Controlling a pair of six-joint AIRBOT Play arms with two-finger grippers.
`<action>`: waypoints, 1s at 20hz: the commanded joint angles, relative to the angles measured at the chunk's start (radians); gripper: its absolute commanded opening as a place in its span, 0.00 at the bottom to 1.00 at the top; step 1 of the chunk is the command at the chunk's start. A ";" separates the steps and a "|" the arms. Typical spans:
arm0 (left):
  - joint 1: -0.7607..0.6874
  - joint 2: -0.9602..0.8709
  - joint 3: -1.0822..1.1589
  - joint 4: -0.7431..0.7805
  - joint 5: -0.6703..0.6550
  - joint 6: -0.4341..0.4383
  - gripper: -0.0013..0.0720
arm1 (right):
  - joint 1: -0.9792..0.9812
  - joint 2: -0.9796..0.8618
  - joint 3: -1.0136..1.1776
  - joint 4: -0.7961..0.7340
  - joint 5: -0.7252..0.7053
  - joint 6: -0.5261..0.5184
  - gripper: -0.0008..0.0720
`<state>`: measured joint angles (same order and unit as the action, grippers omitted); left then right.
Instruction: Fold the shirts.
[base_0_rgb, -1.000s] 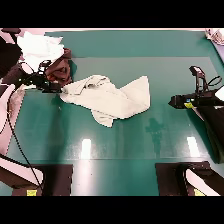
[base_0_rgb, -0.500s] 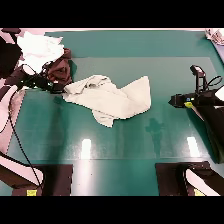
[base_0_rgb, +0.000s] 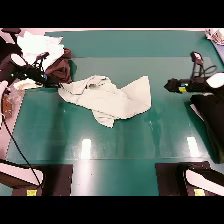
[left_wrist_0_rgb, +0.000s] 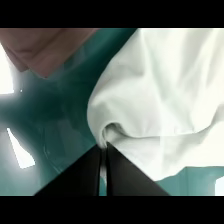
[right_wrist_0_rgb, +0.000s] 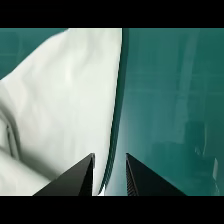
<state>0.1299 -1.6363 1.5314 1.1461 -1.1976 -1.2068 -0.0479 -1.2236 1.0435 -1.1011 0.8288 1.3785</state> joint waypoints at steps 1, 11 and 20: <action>0.001 0.048 0.013 -0.006 -0.018 -0.041 0.06 | 0.043 -0.191 0.142 0.010 -0.046 -0.077 0.36; -0.007 0.071 0.013 -0.076 -0.089 -0.060 0.06 | 0.113 -0.563 0.560 0.012 0.127 -0.175 0.73; -0.088 0.071 0.013 -0.050 -0.063 -0.053 0.06 | 0.121 -0.710 0.682 -0.025 0.214 -0.171 0.73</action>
<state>0.0566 -1.5665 1.5436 1.0878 -1.2640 -1.2594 0.0654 -1.8988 1.7058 -1.1225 1.0206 1.2068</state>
